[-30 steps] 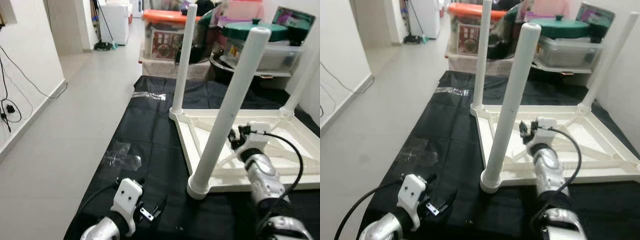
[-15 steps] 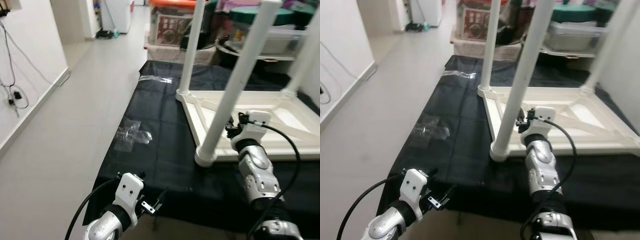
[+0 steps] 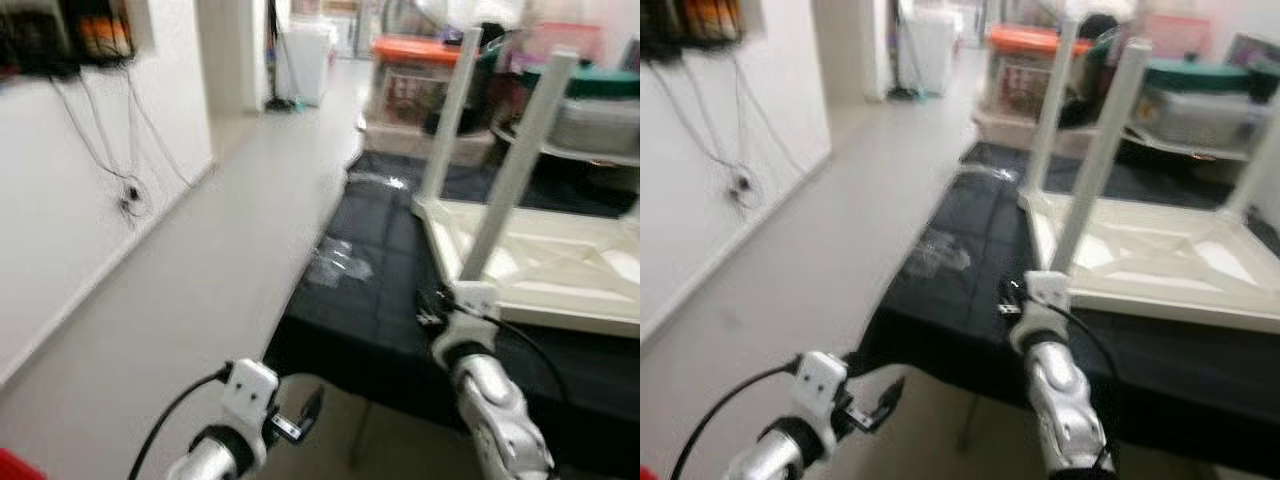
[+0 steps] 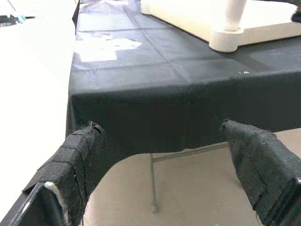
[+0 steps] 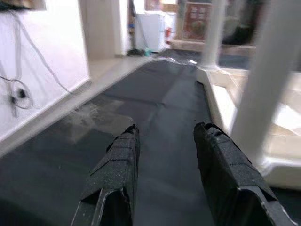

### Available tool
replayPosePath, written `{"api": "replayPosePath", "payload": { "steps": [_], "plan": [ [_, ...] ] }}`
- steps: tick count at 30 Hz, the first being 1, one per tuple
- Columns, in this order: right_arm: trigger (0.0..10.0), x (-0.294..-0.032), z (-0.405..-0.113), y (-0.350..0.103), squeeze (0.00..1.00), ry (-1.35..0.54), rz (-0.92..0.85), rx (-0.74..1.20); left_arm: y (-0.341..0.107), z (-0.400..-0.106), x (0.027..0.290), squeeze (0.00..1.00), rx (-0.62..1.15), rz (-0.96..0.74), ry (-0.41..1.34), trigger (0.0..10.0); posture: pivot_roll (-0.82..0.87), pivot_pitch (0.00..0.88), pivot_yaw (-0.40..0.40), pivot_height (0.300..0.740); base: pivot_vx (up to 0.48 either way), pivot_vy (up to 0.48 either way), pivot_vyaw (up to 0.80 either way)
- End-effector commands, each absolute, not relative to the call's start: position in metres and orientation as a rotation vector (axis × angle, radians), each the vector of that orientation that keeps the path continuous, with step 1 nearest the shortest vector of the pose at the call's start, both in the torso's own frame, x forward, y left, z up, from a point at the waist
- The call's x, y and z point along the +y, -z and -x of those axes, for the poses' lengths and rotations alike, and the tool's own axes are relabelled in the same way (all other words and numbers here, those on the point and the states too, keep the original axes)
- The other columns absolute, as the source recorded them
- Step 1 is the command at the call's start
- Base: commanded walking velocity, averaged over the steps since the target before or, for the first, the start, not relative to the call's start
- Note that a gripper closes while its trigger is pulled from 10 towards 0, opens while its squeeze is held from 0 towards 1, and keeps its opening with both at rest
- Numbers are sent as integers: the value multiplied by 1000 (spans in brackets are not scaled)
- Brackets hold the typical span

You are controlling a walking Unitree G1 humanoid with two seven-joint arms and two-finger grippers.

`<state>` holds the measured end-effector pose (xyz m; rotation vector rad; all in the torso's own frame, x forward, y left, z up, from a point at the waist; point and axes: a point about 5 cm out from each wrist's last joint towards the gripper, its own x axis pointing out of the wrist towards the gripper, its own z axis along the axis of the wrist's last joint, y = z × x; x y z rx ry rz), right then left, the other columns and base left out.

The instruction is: Building children table

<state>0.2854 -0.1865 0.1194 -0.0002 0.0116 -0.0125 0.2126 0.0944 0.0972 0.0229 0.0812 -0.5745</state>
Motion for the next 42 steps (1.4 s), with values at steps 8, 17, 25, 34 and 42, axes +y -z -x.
{"api": "replayPosePath", "payload": {
  "steps": [8,17,25,34,42],
  "plan": [
    [10000,-146,-269,-121,0,-213,-39,18,-101,-213,95,0,66,-49,553,10000,105,0,-54,740,0,0,0],
    [10000,-110,-261,-129,0,-462,-11,-25,-106,-216,105,0,45,-88,426,10000,131,0,-64,740,0,0,0],
    [10000,-97,-261,-130,0,-487,61,-46,-109,-217,108,0,38,-126,399,10000,173,0,-63,740,0,0,175],
    [10000,-98,-267,-129,0,-474,74,-29,-110,-222,117,0,37,-117,271,10000,177,0,-79,740,0,0,607],
    [10000,-102,-269,-127,0,-435,55,-20,-109,-221,116,0,34,-118,274,10000,177,0,-83,740,337,0,0]
  ]
}}
